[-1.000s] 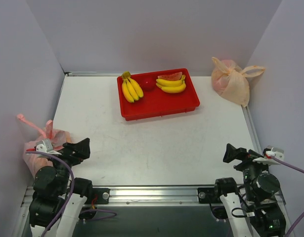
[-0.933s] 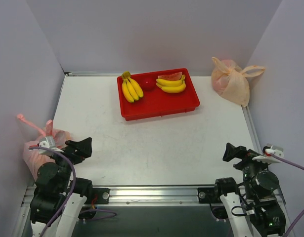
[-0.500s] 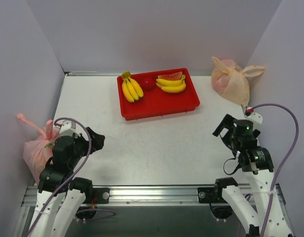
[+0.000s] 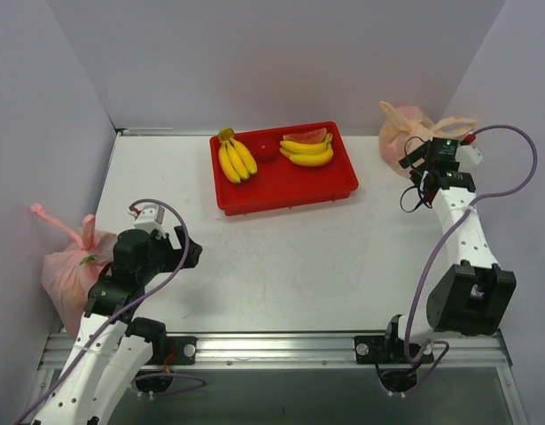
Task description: Untie the knot of the plastic bag and take out the fruit
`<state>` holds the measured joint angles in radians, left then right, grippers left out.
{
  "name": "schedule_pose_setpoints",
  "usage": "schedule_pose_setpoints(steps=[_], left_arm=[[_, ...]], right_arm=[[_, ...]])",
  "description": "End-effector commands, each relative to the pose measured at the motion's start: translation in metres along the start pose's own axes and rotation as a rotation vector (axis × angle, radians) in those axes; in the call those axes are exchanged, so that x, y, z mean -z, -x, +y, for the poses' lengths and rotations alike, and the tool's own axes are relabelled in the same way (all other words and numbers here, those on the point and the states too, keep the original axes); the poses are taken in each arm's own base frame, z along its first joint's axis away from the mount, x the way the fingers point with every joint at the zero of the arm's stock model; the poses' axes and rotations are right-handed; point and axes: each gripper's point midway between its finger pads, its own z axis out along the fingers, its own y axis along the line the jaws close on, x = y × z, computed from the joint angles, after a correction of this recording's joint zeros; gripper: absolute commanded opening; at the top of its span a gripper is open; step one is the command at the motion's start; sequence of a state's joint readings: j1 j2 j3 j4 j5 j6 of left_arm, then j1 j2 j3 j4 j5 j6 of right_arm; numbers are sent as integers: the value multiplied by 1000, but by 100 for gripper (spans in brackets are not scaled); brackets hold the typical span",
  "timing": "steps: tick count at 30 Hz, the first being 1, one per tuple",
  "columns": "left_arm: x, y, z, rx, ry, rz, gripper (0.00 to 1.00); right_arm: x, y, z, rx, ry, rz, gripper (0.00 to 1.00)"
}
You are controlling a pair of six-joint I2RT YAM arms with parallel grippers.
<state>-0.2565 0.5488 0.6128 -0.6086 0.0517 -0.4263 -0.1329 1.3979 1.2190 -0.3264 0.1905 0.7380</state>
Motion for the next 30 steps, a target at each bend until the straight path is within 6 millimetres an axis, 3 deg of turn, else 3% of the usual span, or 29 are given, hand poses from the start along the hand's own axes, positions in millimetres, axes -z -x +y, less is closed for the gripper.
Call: schedule_pose_setpoints(steps=[1,2,3,4,5,7,8,15,17,19,23,25,26,30], left_arm=[[-2,20,-15,-59,-71,-76,97],[-3,20,-16,-50,-74,-70,98],[-5,19,-15,-49,-72,-64,97],[-5,18,-14,-50,-68,-60,97],[-6,17,-13,-48,-63,-56,97],[-7,18,-12,-47,-53,-55,97],[-9,17,-11,-50,-49,-47,97],[-17,12,-7,-53,-29,2,98],[-19,10,-6,-53,-25,17,97],[-20,9,-6,-56,-25,27,97],[-24,6,-5,-56,-20,48,98],[-24,7,-6,-57,-23,49,97],[-24,6,-6,-59,-25,51,97],[-24,7,-6,-59,-27,47,97]], right_arm=[[-31,51,36,-127,98,-126,100],[-42,58,35,-170,102,-126,100],[-65,53,33,-183,85,-99,100],[-72,68,45,-208,129,-125,100],[-94,64,39,-215,109,-103,99],[-105,84,55,-197,150,-148,99],[-124,79,54,-176,126,-136,99],[-192,92,44,-181,57,-159,99],[-213,83,40,-158,41,-139,100],[-222,89,47,-146,59,-148,100],[-251,68,52,-117,95,-83,97],[-256,62,55,-115,112,-67,79],[-258,58,54,-114,117,-56,61],[-254,50,48,-123,119,-55,18]])
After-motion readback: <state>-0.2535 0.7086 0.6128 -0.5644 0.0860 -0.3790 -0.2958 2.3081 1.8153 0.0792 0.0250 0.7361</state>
